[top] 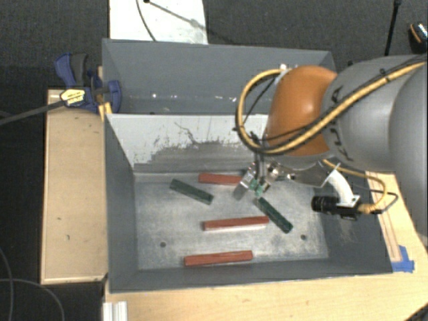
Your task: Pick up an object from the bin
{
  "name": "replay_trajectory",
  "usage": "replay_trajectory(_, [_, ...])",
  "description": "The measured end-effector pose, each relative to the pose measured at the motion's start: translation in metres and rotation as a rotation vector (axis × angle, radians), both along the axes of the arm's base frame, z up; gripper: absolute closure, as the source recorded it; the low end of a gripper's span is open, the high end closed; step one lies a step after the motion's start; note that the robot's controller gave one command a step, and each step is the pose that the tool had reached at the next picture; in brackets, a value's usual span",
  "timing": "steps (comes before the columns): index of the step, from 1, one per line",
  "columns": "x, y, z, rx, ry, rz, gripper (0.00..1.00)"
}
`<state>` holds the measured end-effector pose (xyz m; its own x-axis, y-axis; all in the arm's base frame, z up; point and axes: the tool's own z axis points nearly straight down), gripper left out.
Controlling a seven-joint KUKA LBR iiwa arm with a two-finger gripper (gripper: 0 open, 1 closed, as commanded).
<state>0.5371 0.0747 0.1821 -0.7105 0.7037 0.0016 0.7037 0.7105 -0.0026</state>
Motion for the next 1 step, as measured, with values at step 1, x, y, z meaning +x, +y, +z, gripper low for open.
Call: replay_trajectory(1, [-0.0019,-0.0006,-0.0192,0.000,0.000,-0.003,1.00])
